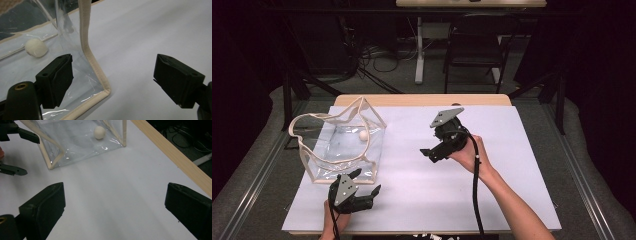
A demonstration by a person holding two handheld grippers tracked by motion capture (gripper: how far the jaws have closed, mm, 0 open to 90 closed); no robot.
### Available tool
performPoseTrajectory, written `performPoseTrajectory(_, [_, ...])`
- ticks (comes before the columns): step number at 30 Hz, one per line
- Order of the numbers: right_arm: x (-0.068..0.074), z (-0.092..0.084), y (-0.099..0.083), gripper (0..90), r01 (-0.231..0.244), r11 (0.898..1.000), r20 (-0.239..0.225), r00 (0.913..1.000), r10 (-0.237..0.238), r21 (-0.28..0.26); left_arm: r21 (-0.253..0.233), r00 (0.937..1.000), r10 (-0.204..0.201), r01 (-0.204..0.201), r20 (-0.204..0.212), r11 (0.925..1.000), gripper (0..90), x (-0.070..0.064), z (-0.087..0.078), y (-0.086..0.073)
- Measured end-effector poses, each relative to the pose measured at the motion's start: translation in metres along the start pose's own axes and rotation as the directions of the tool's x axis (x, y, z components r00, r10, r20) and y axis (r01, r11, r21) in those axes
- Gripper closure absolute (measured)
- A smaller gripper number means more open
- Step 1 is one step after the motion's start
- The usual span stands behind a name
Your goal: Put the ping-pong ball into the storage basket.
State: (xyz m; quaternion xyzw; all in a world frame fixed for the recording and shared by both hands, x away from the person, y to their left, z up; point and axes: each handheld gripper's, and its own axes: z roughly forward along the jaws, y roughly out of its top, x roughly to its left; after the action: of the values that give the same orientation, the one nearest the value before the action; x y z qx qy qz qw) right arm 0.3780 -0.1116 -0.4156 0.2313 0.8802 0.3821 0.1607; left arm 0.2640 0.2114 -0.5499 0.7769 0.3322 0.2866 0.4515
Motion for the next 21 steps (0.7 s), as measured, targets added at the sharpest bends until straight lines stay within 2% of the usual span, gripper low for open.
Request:
performPoseTrajectory(12, [0.002, -0.007, -0.027, 3.0, -0.021, 1.000, 0.026, 0.9995, 0.020, 0.013, 0.002, 1.0000, 0.001, -0.001, -0.001, 1.0000, 16.1, 0.000, 0.000, 0.000])
performPoseTrajectory(21, [0.002, -0.013, -0.057, 3.0, -0.056, 0.998, 0.054, 0.9970, 0.055, 0.022, 0.002, 1.0000, -0.002, 0.002, 0.001, 1.0000, 16.1, 0.000, 0.000, 0.000])
